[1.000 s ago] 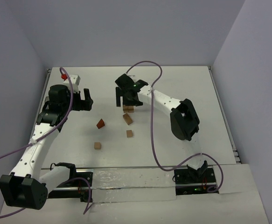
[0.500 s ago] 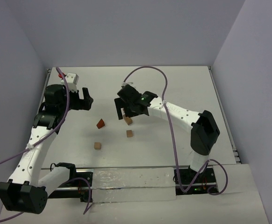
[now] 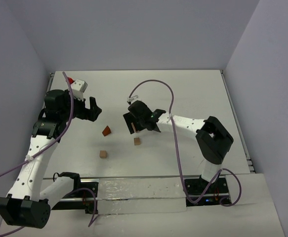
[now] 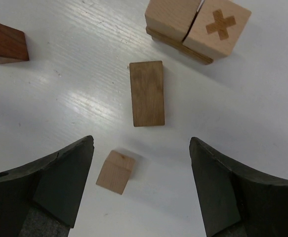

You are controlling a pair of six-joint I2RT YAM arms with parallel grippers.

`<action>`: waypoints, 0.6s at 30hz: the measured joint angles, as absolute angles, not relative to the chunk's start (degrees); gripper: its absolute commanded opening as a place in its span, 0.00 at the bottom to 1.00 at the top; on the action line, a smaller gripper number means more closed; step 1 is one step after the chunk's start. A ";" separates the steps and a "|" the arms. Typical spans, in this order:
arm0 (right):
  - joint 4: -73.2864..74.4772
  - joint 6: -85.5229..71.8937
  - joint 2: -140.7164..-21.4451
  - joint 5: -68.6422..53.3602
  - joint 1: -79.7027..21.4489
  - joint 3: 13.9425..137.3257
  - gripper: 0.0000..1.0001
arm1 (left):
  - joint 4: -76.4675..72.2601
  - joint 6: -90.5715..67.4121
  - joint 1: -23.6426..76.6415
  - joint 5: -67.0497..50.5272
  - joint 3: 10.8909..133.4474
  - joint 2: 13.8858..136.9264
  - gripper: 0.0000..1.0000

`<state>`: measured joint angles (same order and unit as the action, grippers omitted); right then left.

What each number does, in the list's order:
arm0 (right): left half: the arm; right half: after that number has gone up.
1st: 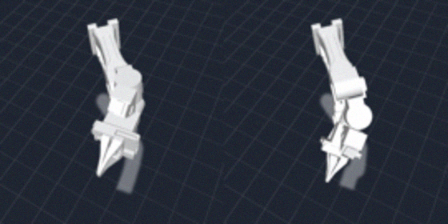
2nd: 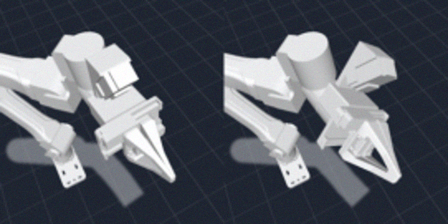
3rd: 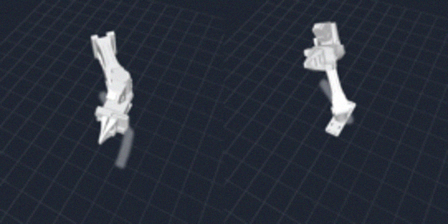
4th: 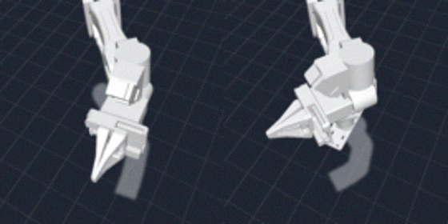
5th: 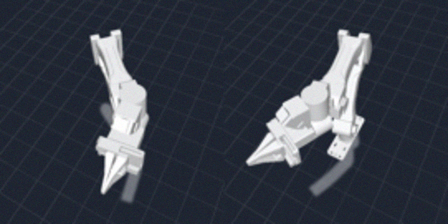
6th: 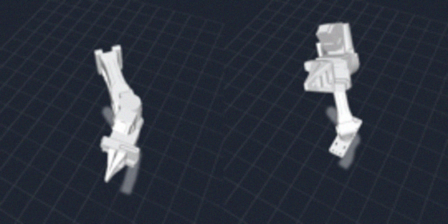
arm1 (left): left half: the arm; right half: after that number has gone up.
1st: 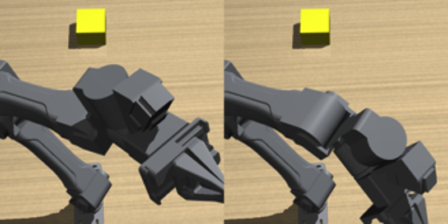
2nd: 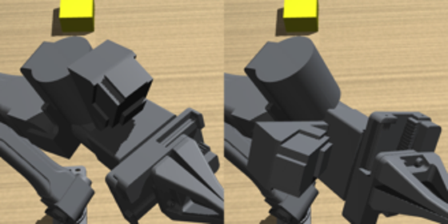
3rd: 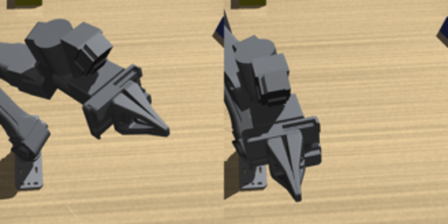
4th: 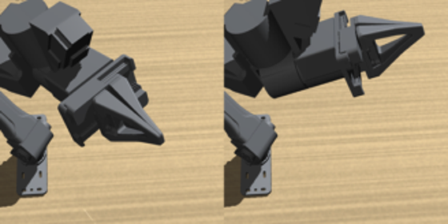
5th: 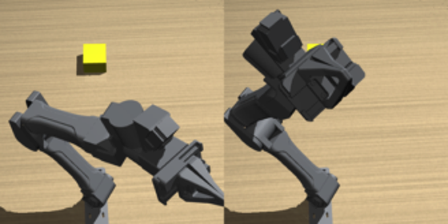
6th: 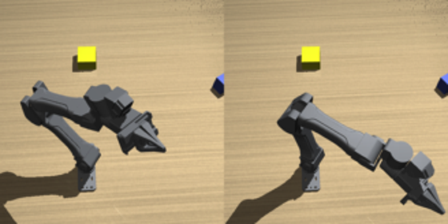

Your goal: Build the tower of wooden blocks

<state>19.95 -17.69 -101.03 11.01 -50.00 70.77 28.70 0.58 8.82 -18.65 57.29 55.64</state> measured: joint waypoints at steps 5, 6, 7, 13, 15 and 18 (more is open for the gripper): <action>14.85 -15.00 -101.14 11.12 -50.00 69.07 0.83 | 29.51 1.26 8.82 -21.14 59.49 55.93 0.99; 13.97 -14.75 -101.29 11.14 -50.00 69.03 0.83 | 29.55 1.36 8.82 -21.44 59.78 55.95 0.99; 13.06 -14.46 -101.50 11.15 -50.00 69.02 0.82 | 29.60 1.50 8.82 -21.68 60.02 55.99 0.99; 9.42 -13.72 -103.03 11.09 -50.00 68.84 0.80 | 30.34 1.96 8.82 -22.72 60.36 56.10 0.99; 8.97 -13.77 -103.90 11.07 -50.00 68.84 0.80 | 30.55 2.00 8.82 -22.86 60.36 56.14 0.99; 8.78 -13.83 -105.34 11.05 -50.00 68.84 0.79 | 30.72 2.02 8.82 -22.98 60.38 56.16 0.99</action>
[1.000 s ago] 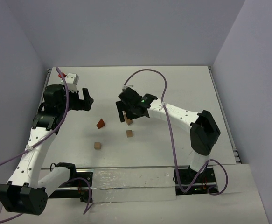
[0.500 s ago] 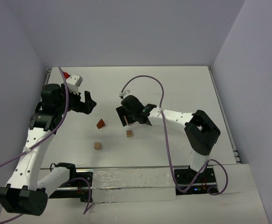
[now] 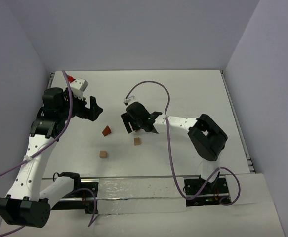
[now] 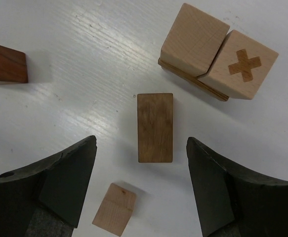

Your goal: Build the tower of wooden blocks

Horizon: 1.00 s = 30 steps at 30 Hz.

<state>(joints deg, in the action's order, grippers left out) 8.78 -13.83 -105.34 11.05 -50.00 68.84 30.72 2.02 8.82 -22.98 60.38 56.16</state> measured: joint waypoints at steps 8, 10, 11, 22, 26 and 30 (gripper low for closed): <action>8.66 -14.43 -106.74 11.10 -50.00 68.88 0.77 | 31.14 2.20 8.82 -23.00 60.38 56.16 0.99; 8.61 -14.53 -107.45 11.11 -50.00 68.99 0.77 | 31.18 2.21 8.82 -23.00 60.43 56.16 0.99; 8.60 -14.57 -107.91 11.11 -50.00 69.01 0.77 | 31.26 2.20 8.82 -23.00 60.51 56.16 0.99; 8.62 -15.08 -111.24 11.10 -50.00 69.04 0.58 | 31.53 2.30 8.82 -23.00 61.23 56.16 0.99; 8.56 -14.42 -111.24 10.65 -50.01 69.01 0.38 | 31.53 2.45 8.82 -23.00 61.23 56.16 0.99; 7.61 -12.14 -110.02 8.97 -50.19 67.15 0.30 | 31.53 2.62 8.82 -23.02 61.23 56.16 0.99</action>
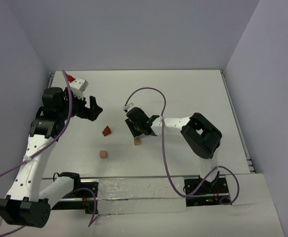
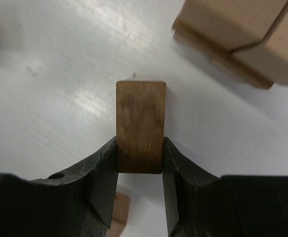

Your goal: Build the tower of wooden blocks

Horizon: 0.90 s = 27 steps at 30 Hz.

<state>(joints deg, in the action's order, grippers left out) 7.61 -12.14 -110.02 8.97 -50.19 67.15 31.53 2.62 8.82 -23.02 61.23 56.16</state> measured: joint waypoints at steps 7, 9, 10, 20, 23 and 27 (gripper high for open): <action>8.88 -3.45 -105.02 2.26 -50.61 62.58 0.12 | 31.55 3.38 8.82 -23.54 61.23 56.14 0.99; 10.67 0.50 -103.59 -1.28 -50.62 62.19 0.11 | 31.56 3.65 8.82 -24.02 61.23 56.14 0.99; 11.69 2.49 -102.88 -3.00 -50.63 62.10 0.11 | 31.57 3.76 8.82 -24.28 61.23 56.14 0.99; 21.48 24.92 -96.72 -16.02 -49.91 61.44 0.06 | 32.19 5.24 8.80 -26.85 61.23 56.14 0.99; 23.95 30.75 -96.38 -17.68 -48.52 61.39 0.02 | 32.75 5.43 8.80 -27.35 61.23 56.14 0.99; 26.79 36.67 -96.38 -18.94 -46.43 61.48 0.01 | 32.99 5.73 8.80 -27.74 61.23 56.14 0.99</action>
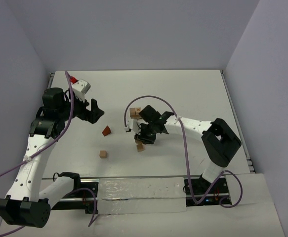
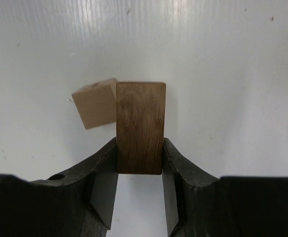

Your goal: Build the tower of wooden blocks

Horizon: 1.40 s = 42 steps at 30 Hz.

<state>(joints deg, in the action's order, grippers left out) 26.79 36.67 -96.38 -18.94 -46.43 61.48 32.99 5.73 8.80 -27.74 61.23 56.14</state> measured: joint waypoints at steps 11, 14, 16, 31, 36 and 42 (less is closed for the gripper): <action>30.67 47.71 -96.93 -19.94 -36.90 61.80 0.03 | 33.39 6.63 8.80 -28.17 61.23 56.14 0.99; 30.51 49.28 -97.71 -19.56 -36.08 61.81 0.04 | 33.39 6.64 8.80 -28.61 61.23 56.15 0.99; 30.44 49.87 -99.30 -19.56 -36.14 61.96 0.05 | 33.40 6.67 8.80 -28.76 61.23 56.16 0.99; 31.70 51.62 -105.89 -19.57 -36.12 67.44 0.70 | 34.17 7.99 8.80 -29.23 61.23 56.49 0.99; 32.45 51.76 -106.20 -19.61 -36.14 68.21 0.74 | 34.20 8.10 8.80 -29.63 61.23 56.84 0.99; 34.12 51.92 -106.24 -20.37 -36.14 70.40 0.69 | 34.20 8.19 8.80 -30.40 61.23 57.01 0.99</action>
<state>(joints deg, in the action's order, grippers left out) 34.12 51.92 -106.24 -20.37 -36.14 70.40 34.20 8.19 8.80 -30.40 61.23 57.01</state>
